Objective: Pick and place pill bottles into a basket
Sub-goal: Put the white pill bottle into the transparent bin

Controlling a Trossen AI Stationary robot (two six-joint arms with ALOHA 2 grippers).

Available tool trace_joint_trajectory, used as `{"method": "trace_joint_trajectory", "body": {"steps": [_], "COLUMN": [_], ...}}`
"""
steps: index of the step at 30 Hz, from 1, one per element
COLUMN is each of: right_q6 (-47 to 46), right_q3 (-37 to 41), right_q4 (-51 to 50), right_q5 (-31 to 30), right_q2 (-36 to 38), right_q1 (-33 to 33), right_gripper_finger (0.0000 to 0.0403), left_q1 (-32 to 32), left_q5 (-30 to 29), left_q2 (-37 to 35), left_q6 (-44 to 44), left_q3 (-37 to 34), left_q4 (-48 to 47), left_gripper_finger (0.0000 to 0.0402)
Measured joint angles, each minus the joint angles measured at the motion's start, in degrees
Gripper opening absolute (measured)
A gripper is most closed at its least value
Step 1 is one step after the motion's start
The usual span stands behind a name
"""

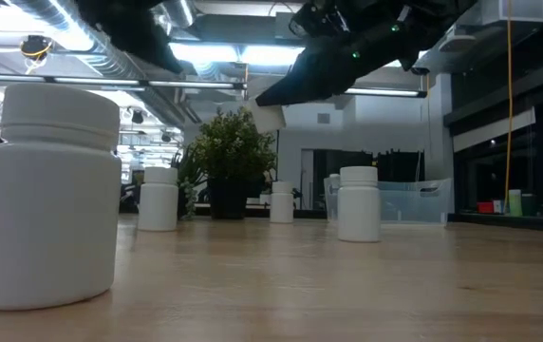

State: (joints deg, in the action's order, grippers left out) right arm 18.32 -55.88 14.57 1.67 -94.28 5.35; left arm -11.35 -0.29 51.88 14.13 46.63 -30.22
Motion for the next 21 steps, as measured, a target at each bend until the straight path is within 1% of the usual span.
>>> {"method": "trace_joint_trajectory", "body": {"steps": [3, 8, 12, 15, 17, 19, 21], "right_q6": [-2.0, -5.0, -6.6, -7.8, -8.2, -9.3, -10.6], "right_q3": [0.2, 6.6, 11.9, 15.3, 17.5, 20.1, 23.0], "right_q4": [0.1, 9.3, 14.3, 14.8, 14.6, 14.0, 13.7], "right_q5": [0.0, -0.5, -3.4, -5.0, -8.0, -12.3, -15.0], "right_q2": [0.0, 0.8, 4.1, 8.2, 11.6, 15.0, 18.6], "right_q1": [1.1, 3.3, 4.9, 5.5, 5.5, 5.4, 5.4], "right_gripper_finger": [0.0173, 0.0173, 0.0173, 0.0173, 0.0173, 0.0173, 0.0173], "left_q1": [0.0, 0.0, 0.0, 0.0, -0.1, 0.0, 0.0], "left_q5": [1.2, 1.9, 1.9, 1.9, 1.8, 1.3, 0.7], "left_q2": [-4.8, -12.1, -16.3, -18.3, -19.1, -19.2, -19.3], "left_q6": [0.4, 2.0, 1.5, 0.4, 0.2, -0.1, -0.7], "left_q3": [-5.8, -14.3, -18.5, -20.6, -21.7, -21.8, -21.8], "left_q4": [4.5, 10.5, 13.2, 15.3, 15.2, 15.5, 15.7], "left_gripper_finger": [0.0002, 0.0002, 0.0002, 0.0003, 0.0002, 0.0002, 0.0003]}}
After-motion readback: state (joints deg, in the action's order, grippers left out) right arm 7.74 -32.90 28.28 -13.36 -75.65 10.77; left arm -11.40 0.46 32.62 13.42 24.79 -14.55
